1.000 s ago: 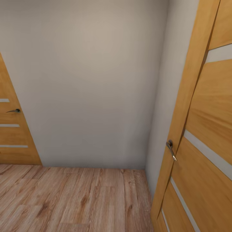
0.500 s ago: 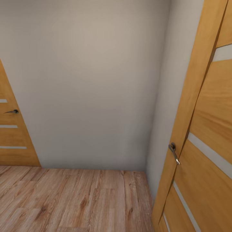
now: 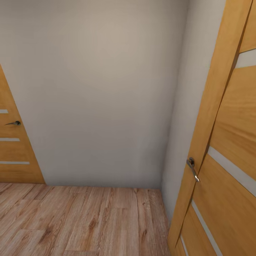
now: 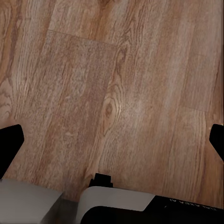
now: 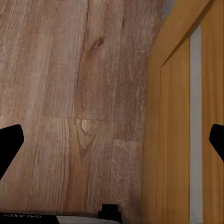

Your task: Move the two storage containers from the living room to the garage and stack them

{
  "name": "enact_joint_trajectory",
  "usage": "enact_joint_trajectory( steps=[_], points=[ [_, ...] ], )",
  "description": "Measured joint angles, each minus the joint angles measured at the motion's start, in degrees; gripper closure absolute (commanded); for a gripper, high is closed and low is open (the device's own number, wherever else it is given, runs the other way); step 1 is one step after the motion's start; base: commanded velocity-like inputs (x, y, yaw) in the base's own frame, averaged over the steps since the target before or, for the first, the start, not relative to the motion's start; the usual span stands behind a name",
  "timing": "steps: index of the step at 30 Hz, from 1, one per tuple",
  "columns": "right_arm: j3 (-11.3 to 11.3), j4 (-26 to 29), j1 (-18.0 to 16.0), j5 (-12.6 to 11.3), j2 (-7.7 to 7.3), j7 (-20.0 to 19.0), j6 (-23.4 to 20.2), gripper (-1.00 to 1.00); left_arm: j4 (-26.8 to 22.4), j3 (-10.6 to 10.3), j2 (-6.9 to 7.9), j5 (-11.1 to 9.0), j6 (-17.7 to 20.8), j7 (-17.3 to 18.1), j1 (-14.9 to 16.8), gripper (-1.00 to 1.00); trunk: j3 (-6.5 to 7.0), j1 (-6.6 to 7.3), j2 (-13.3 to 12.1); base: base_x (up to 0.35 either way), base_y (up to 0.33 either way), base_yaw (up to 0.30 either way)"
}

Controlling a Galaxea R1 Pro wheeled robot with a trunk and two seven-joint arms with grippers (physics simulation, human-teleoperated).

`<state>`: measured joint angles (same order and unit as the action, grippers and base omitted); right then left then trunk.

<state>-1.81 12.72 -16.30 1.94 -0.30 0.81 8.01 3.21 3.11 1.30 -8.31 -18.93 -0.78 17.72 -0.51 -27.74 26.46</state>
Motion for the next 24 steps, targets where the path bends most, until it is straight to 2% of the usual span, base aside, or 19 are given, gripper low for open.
enact_joint_trajectory(
  steps=[5,15,24],
  points=[
    [-0.04,0.00,0.02,0.05,0.69,0.01,0.00,-1.00,0.02,0.00,-0.68,-0.01,-0.01,0.00,-0.29,-1.00,0.00,0.00,0.00,0.000,0.000,0.000],
    [-0.05,0.00,0.02,0.17,0.61,-0.01,0.01,-1.00,-0.01,0.11,-0.74,-0.10,-0.02,0.04,-0.57,-1.00,0.00,0.00,0.00,0.006,0.000,0.000],
    [-0.05,0.00,0.02,0.19,0.66,-0.01,0.00,-1.00,0.03,0.11,-0.77,-0.09,0.04,0.04,-0.58,-1.00,0.00,0.03,0.01,0.254,0.000,0.000]
  ],
)
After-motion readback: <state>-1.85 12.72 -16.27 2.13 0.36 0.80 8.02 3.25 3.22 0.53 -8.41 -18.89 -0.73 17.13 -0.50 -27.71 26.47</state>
